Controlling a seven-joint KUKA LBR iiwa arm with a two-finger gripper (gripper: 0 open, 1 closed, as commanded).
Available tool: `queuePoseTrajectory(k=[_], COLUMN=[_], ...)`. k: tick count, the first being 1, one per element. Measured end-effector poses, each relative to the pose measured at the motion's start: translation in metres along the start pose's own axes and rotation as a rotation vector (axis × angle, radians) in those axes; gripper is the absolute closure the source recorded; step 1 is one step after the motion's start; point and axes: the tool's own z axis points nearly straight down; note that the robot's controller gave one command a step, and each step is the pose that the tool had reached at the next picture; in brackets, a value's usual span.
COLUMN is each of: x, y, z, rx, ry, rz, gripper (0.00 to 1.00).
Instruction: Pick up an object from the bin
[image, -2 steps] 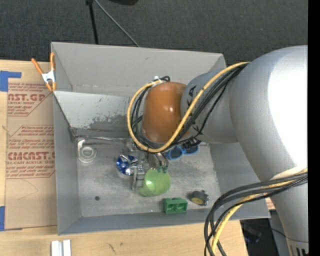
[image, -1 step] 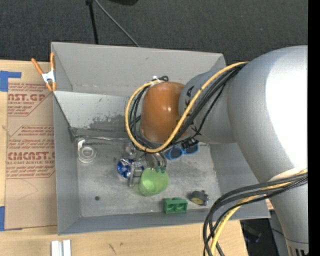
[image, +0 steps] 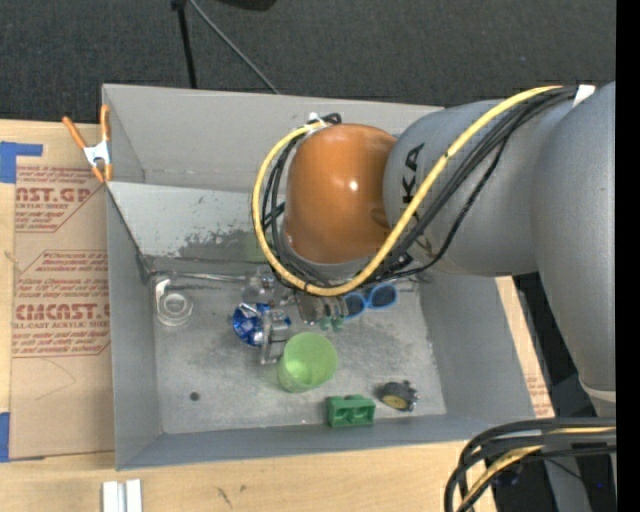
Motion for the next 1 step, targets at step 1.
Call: queuePoseTrajectory(k=[1], x=[-0.0209], y=[-0.0065], z=[-0.1083], rx=[0.0], ry=[-0.004], rz=[0.029], gripper=[1.0])
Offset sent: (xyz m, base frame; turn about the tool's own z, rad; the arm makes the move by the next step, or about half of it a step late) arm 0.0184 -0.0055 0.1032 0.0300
